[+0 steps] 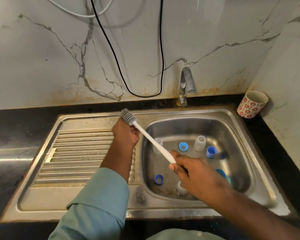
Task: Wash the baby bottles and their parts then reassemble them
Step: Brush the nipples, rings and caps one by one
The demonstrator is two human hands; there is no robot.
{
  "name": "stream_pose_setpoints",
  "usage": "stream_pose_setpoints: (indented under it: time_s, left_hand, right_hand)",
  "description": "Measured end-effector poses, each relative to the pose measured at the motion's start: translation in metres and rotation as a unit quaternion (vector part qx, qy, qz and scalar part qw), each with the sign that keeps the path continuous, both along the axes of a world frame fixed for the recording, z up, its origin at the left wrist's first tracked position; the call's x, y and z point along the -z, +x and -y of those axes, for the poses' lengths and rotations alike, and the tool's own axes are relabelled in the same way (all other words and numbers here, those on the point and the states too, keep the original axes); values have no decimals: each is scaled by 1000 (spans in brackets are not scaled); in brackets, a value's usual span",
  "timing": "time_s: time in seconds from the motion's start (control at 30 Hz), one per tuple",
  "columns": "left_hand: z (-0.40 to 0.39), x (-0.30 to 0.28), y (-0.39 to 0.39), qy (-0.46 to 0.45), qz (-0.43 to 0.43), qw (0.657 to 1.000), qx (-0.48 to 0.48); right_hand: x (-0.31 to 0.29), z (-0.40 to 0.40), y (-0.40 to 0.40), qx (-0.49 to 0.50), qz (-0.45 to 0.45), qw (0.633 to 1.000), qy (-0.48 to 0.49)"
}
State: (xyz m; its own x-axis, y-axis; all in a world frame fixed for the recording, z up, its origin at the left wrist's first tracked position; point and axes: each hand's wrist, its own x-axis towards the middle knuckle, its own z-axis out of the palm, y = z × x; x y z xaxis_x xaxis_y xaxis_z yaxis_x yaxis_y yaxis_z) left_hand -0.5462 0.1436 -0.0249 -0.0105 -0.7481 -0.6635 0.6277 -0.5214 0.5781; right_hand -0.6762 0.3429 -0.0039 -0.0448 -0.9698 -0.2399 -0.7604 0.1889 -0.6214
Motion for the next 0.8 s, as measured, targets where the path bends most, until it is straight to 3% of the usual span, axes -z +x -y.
stream_pose_setpoints:
  time_s: [0.1,0.2,0.33,0.43,0.57,0.7,0.8]
  left_hand:
    - [-8,2,-6,0,6,1000,19]
    - [1,-4,4,11,-41,999,-3]
    - [-5,1,-6,-7,18,1000,6]
    - [3,-4,1,11,-21,1000,-19]
    - [-4,1,-10,-6,25,1000,-5]
    - [4,1,0,4,-50,999,-17]
    - [-3,1,-8,-9,-16,1000,-16]
  right_hand:
    - [2,10,-5,28,-2,1000,-12]
    - [1,-5,-2,-3,2,1000,-6]
    - [2,6,-5,33,9,999,-12]
    - [3,2,-5,2,-13,1000,-7]
    - [2,4,-6,35,8,999,-4]
    - [4,-2,-4,16,2,1000,-2]
    - [8,-1,-4,20,8,1000,-1]
